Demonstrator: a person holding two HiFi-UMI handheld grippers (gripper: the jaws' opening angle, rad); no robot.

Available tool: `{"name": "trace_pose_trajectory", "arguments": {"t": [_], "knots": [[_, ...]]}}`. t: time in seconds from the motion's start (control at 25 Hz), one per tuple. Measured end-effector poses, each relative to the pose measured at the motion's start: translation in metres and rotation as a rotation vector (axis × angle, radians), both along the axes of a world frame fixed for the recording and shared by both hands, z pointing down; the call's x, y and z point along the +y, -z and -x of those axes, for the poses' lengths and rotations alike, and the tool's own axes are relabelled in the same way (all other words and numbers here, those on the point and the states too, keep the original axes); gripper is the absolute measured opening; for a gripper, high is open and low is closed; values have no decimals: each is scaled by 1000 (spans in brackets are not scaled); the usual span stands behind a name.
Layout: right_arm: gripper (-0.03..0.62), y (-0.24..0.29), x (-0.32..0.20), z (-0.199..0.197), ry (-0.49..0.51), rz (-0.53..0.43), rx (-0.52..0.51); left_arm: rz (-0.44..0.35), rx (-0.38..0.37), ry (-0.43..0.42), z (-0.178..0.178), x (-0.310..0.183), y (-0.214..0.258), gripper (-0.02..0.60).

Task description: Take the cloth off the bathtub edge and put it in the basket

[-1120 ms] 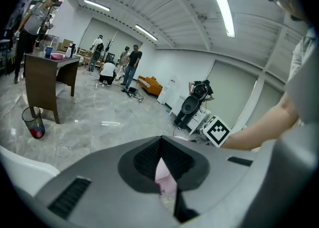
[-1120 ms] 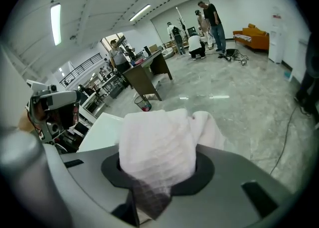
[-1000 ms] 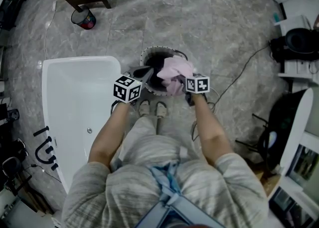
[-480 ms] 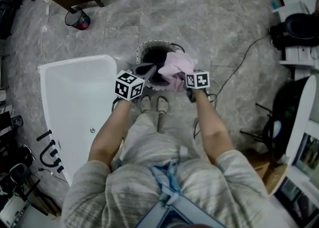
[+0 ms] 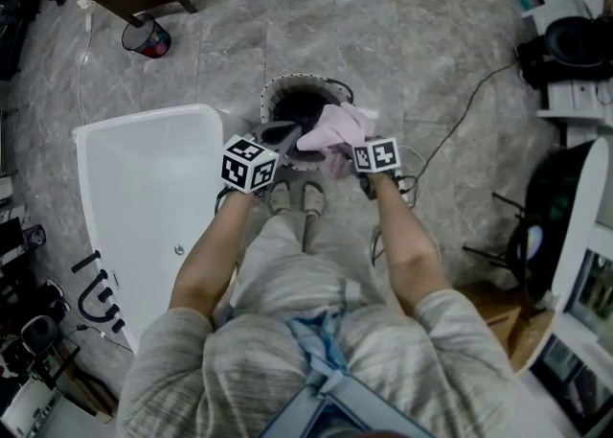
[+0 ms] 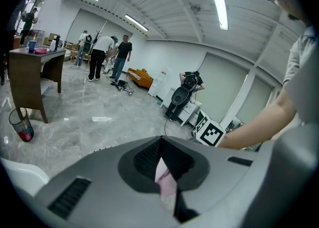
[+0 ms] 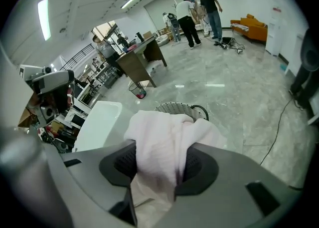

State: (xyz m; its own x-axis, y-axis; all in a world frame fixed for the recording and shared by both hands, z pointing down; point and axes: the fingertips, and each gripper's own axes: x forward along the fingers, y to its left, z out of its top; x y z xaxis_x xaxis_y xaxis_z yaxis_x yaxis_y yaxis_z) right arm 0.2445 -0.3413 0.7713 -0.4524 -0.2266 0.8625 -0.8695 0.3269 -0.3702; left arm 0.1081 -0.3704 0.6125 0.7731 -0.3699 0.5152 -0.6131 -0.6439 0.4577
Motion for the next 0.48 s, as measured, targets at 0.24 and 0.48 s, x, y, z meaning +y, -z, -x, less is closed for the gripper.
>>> {"name": "trace_pose_trajectory", "arguments": {"t": [0.24,0.48], "knots": [[169,3,-4,0,-9,2,11,5,3,-2,0,3,-2,2],[167,14,-11,6,6,-27,5,13,5,-4,0,6,-4,2]]}}
